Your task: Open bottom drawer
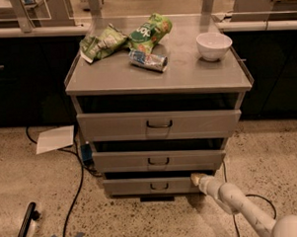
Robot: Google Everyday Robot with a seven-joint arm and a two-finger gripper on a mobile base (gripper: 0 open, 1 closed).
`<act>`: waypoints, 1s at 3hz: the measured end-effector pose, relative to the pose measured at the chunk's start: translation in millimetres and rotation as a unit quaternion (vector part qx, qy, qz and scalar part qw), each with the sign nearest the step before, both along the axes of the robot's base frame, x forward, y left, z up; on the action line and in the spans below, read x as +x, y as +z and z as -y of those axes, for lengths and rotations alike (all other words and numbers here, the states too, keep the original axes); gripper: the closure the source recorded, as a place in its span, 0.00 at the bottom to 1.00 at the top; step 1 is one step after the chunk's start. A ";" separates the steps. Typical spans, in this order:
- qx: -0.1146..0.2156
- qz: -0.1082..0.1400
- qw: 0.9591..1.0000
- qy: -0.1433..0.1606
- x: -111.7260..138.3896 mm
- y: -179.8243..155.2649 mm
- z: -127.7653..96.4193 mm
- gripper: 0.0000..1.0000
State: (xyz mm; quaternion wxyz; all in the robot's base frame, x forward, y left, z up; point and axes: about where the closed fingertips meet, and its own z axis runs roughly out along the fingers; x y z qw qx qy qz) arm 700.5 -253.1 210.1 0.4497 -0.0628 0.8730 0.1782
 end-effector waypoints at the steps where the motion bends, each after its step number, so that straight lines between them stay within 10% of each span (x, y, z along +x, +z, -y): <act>1: -0.015 -0.001 1.000 -0.014 16.5 -7.5 6.1 1.00; 3: -0.023 -0.027 0.999 -0.009 15.9 -15.0 6.2 1.00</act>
Offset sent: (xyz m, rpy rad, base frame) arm 0.0274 -0.0115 -0.0097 -0.0555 0.0036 -0.0367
